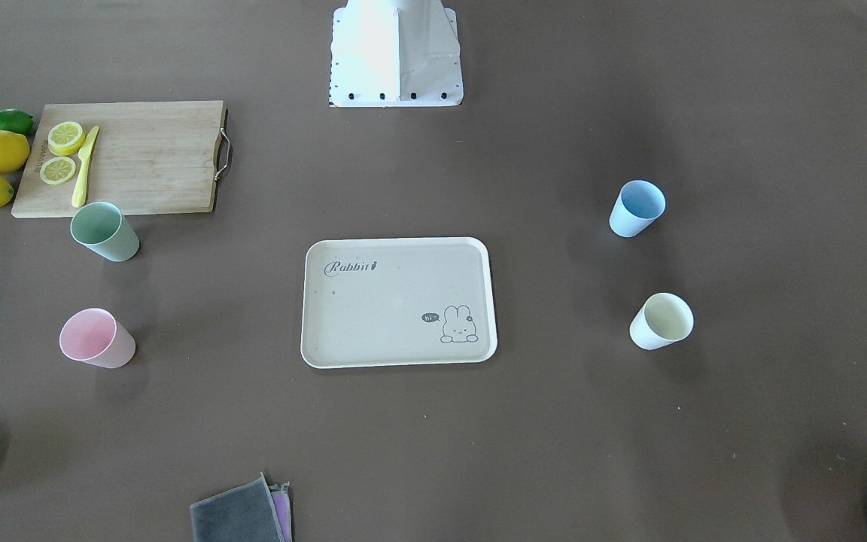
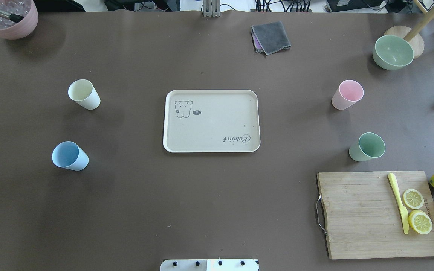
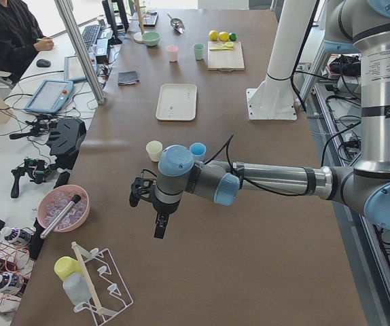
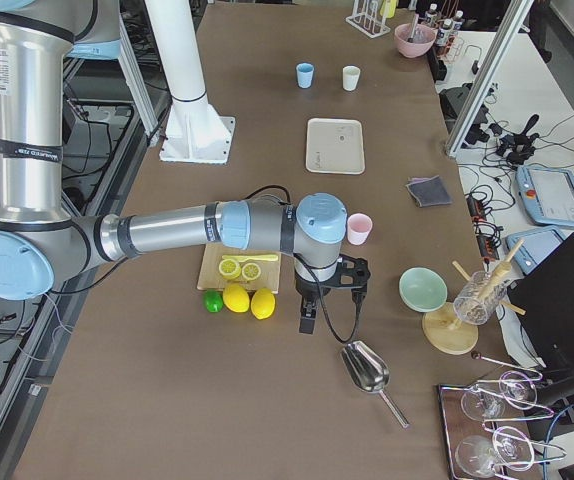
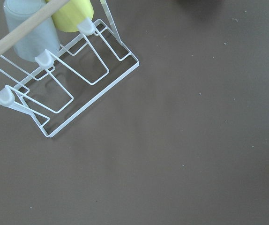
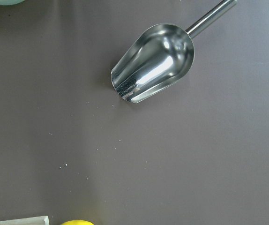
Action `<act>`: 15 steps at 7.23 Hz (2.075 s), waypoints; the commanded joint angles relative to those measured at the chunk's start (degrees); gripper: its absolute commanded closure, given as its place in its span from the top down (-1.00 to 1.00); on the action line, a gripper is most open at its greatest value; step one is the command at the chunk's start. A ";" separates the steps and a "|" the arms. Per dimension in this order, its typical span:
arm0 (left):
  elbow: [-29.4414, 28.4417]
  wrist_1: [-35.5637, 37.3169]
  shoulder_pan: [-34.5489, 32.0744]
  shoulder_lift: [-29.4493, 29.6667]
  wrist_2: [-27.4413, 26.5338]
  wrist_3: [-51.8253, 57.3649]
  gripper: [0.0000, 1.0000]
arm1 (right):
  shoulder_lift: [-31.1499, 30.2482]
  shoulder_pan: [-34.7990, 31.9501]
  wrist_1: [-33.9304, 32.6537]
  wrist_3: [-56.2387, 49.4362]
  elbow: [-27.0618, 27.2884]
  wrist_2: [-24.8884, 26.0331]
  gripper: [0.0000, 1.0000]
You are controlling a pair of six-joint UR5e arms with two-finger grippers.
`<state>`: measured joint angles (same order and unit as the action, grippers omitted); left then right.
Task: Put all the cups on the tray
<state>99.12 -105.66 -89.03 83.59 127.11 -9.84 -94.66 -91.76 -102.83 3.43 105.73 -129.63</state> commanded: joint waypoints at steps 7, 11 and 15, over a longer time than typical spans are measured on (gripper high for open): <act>-0.24 -0.16 0.09 0.35 0.07 0.00 0.96 | 0.26 0.00 0.00 0.35 0.26 -0.62 1.00; 0.11 -4.78 5.52 2.37 0.15 -1.22 0.96 | 2.64 0.53 2.02 0.97 2.54 -2.64 1.00; -1.03 -7.54 13.61 7.99 -0.37 -9.46 0.96 | 2.90 9.21 11.65 7.52 3.51 -10.10 1.00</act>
<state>98.56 -112.62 -78.11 90.29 126.94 -16.15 -91.48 -85.42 -96.18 7.76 108.97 -137.15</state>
